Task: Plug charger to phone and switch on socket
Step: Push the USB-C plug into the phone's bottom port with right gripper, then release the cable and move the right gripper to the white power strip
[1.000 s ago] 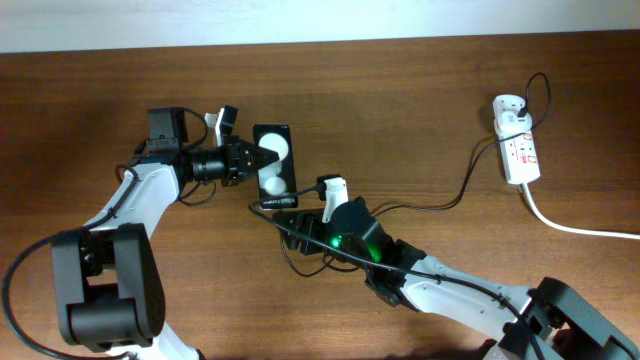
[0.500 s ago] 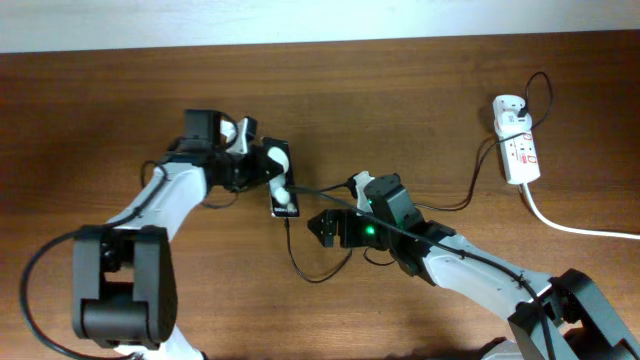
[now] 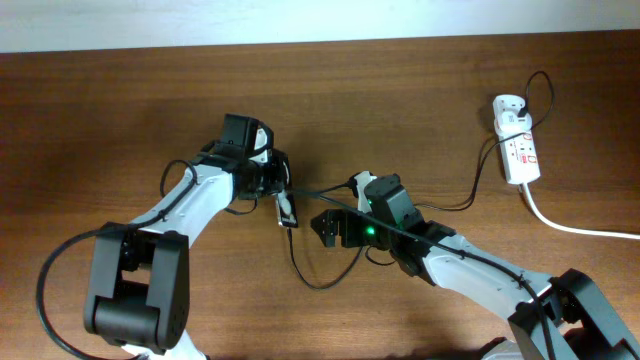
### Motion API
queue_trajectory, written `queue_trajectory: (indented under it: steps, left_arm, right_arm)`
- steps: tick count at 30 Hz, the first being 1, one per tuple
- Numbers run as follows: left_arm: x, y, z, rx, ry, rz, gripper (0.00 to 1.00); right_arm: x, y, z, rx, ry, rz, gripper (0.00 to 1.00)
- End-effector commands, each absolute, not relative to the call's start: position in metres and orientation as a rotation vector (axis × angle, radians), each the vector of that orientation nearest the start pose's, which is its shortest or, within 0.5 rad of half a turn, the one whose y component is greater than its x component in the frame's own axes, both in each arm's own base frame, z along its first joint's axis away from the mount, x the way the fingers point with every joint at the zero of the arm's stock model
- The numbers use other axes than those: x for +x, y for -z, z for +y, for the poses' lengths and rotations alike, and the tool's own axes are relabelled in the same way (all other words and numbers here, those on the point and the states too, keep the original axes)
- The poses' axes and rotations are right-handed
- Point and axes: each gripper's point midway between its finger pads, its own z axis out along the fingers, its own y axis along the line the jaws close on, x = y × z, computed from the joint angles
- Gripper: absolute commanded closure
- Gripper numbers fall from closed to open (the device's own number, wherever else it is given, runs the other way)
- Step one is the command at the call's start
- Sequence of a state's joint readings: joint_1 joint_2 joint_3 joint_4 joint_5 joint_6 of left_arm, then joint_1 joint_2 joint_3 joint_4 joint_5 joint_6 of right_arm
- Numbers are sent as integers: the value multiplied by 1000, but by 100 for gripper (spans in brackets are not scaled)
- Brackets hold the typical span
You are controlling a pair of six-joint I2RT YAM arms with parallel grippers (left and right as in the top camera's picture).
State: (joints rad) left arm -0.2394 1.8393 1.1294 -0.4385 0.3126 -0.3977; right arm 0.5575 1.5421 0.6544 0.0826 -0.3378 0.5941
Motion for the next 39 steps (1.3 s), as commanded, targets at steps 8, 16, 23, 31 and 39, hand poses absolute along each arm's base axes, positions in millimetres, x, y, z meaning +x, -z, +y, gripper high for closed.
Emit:
queue_trajectory:
  steps: [8, 16, 23, 31, 39]
  left_arm:
    - [389, -36, -147, -131, 574, 2773, 73]
    - [389, -36, -147, -131, 574, 2773, 48]
    - [389, -36, -147, -131, 574, 2773, 12]
    - [389, -36, -147, -131, 574, 2773, 20]
    - [391, -35, -142, -141, 534, 2770, 19]
  right_arm:
    - [292, -54, 245, -133, -891, 2521, 1]
    - [292, -54, 245, -133, -891, 2521, 1]
    - [292, -54, 245, -133, -891, 2521, 1]
    - [292, -54, 245, -133, -891, 2521, 1]
    - [292, -54, 245, -133, -891, 2521, 1]
